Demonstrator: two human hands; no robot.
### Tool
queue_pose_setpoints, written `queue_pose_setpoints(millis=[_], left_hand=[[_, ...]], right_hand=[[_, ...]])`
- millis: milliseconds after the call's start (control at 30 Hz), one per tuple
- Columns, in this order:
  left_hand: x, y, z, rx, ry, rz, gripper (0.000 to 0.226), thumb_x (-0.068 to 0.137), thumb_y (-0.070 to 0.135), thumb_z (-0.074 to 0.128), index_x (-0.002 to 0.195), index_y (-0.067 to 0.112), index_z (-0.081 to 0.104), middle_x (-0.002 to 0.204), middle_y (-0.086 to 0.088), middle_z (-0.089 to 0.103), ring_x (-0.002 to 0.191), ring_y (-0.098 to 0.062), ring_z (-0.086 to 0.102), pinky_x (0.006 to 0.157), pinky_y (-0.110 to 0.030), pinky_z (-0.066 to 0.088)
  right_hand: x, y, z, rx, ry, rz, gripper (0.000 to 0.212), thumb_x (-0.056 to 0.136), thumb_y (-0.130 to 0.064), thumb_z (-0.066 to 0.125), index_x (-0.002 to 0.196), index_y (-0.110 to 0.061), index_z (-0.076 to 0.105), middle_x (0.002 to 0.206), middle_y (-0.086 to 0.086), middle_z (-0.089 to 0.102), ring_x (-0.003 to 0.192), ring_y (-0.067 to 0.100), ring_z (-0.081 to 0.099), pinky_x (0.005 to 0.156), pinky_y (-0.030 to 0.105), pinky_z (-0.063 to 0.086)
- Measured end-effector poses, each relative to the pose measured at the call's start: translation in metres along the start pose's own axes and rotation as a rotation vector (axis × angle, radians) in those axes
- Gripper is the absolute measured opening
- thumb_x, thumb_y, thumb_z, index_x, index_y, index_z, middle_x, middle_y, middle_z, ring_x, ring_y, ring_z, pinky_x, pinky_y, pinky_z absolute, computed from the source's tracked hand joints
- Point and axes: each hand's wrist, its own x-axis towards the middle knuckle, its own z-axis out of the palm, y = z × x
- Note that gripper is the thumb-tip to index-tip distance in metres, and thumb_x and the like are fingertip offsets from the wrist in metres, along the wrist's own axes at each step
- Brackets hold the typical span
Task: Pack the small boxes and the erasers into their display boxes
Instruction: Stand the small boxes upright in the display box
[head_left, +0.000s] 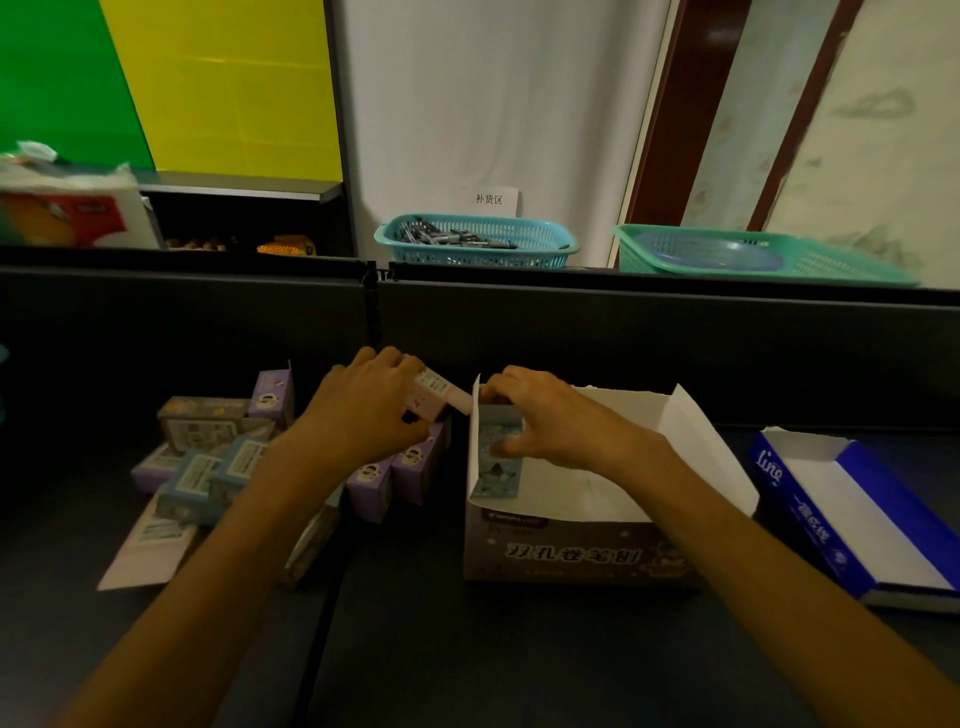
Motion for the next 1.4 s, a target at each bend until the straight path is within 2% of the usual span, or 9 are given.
queue_pose_setpoints(millis=[300, 433, 667, 833, 1000, 1067, 1267, 1400], left_hand=[[-0.009, -0.002, -0.009, -0.04, 0.018, -0.032, 0.072, 0.081, 0.048, 0.063, 0.14, 0.025, 0.031, 0.139, 0.0, 0.038, 0.126, -0.021, 0.036, 0.1, -0.042, 0.039], [-0.018, -0.003, -0.015, 0.004, -0.008, -0.09, 0.072, 0.081, 0.048, 0.062, 0.142, 0.025, 0.03, 0.14, 0.0, 0.038, 0.126, -0.022, 0.036, 0.1, -0.041, 0.038], [-0.046, -0.008, -0.016, 0.047, -0.036, -0.164, 0.072, 0.084, 0.05, 0.058, 0.144, 0.025, 0.027, 0.141, -0.001, 0.038, 0.128, -0.024, 0.035, 0.101, -0.038, 0.035], [-0.068, -0.018, -0.023, 0.052, -0.063, -0.232, 0.073, 0.084, 0.05, 0.058, 0.145, 0.026, 0.025, 0.147, -0.002, 0.032, 0.135, -0.023, 0.029, 0.104, -0.04, 0.034], [-0.089, -0.039, -0.029, 0.055, -0.063, -0.272, 0.071, 0.083, 0.048, 0.06, 0.143, 0.027, 0.028, 0.145, 0.0, 0.034, 0.13, -0.022, 0.034, 0.1, -0.037, 0.036], [-0.098, -0.052, -0.031, 0.048, -0.046, -0.272, 0.066, 0.083, 0.048, 0.061, 0.139, 0.028, 0.033, 0.141, 0.0, 0.039, 0.126, -0.021, 0.037, 0.098, -0.036, 0.037], [-0.111, -0.088, -0.028, -0.021, -0.052, -0.172, 0.069, 0.079, 0.05, 0.064, 0.139, 0.031, 0.034, 0.136, 0.004, 0.042, 0.124, -0.019, 0.038, 0.097, -0.037, 0.037], [-0.113, -0.106, -0.019, -0.086, -0.074, -0.058, 0.074, 0.078, 0.052, 0.064, 0.141, 0.031, 0.031, 0.142, 0.004, 0.037, 0.129, -0.019, 0.035, 0.1, -0.039, 0.036]], right_hand=[[-0.002, 0.0, -0.005, -0.12, 0.03, -0.019, 0.054, 0.082, -0.04, 0.069, 0.128, -0.027, 0.045, 0.124, -0.005, 0.049, 0.11, 0.013, 0.049, 0.089, 0.036, 0.047], [-0.007, 0.003, -0.019, -0.095, 0.119, 0.012, 0.053, 0.086, -0.048, 0.061, 0.132, -0.028, 0.044, 0.128, -0.006, 0.052, 0.115, 0.013, 0.05, 0.092, 0.034, 0.045], [-0.016, -0.002, -0.024, -0.218, 0.139, -0.01, 0.057, 0.091, -0.044, 0.055, 0.142, -0.026, 0.036, 0.141, -0.002, 0.044, 0.128, 0.018, 0.04, 0.106, 0.035, 0.031], [-0.018, -0.015, -0.023, -0.213, 0.165, -0.026, 0.056, 0.091, -0.044, 0.055, 0.141, -0.026, 0.037, 0.142, -0.002, 0.045, 0.129, 0.017, 0.039, 0.107, 0.036, 0.029], [-0.013, -0.043, -0.019, -0.227, 0.201, -0.066, 0.055, 0.092, -0.046, 0.053, 0.14, -0.025, 0.038, 0.139, -0.002, 0.047, 0.126, 0.018, 0.042, 0.105, 0.037, 0.031], [-0.009, -0.059, -0.016, -0.228, 0.219, -0.081, 0.054, 0.091, -0.045, 0.054, 0.14, -0.024, 0.039, 0.137, -0.001, 0.049, 0.123, 0.018, 0.043, 0.104, 0.037, 0.032], [0.006, -0.109, 0.006, -0.201, 0.202, -0.031, 0.052, 0.091, -0.042, 0.054, 0.138, -0.025, 0.041, 0.134, -0.002, 0.051, 0.119, 0.017, 0.046, 0.1, 0.034, 0.033], [0.009, -0.134, 0.026, -0.183, 0.187, 0.031, 0.049, 0.092, -0.04, 0.053, 0.137, -0.022, 0.044, 0.134, 0.002, 0.05, 0.118, 0.02, 0.046, 0.096, 0.033, 0.034]])
